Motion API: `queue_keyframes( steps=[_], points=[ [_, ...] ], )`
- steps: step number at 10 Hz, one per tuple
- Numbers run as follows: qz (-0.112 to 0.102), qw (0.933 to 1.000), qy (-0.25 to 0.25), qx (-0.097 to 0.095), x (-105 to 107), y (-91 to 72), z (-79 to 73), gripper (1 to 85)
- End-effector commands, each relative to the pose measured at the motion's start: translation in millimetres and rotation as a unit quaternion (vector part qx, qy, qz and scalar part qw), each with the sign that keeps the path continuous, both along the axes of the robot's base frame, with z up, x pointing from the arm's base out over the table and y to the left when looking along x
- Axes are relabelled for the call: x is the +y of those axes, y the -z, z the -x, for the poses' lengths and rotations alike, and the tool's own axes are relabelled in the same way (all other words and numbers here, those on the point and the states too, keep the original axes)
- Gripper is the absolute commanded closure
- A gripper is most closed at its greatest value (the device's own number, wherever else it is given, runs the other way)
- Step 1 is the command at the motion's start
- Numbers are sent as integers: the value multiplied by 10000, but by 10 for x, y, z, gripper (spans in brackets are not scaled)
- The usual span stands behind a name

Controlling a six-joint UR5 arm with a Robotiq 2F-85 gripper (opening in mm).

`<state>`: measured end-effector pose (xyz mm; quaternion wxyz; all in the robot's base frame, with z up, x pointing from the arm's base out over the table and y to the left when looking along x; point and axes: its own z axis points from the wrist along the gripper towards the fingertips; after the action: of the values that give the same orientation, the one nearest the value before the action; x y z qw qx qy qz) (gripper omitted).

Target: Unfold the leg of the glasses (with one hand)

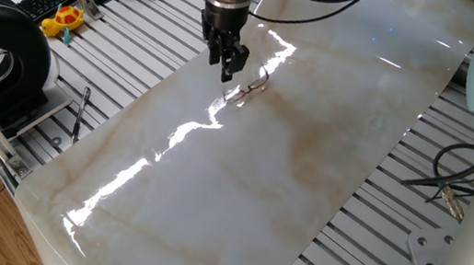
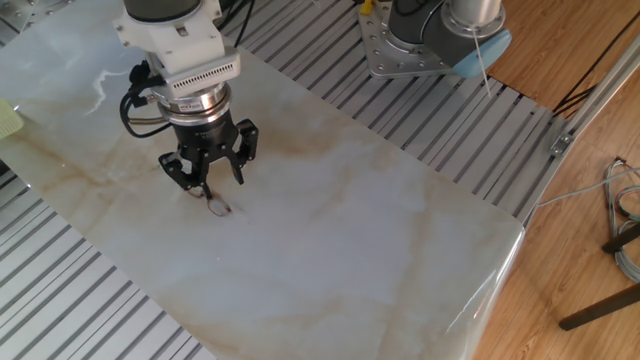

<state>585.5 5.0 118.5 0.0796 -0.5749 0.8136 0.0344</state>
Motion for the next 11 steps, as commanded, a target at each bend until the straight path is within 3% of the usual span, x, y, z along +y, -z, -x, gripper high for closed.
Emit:
queue_keyframes(
  steps=[1,8,11],
  points=[
    [-36,10000,-10,-1,-15,-29,2,347],
    [9,10000,-1,40,-72,-54,25,367],
    [143,9999,-31,-19,-179,-6,-10,423]
  ],
)
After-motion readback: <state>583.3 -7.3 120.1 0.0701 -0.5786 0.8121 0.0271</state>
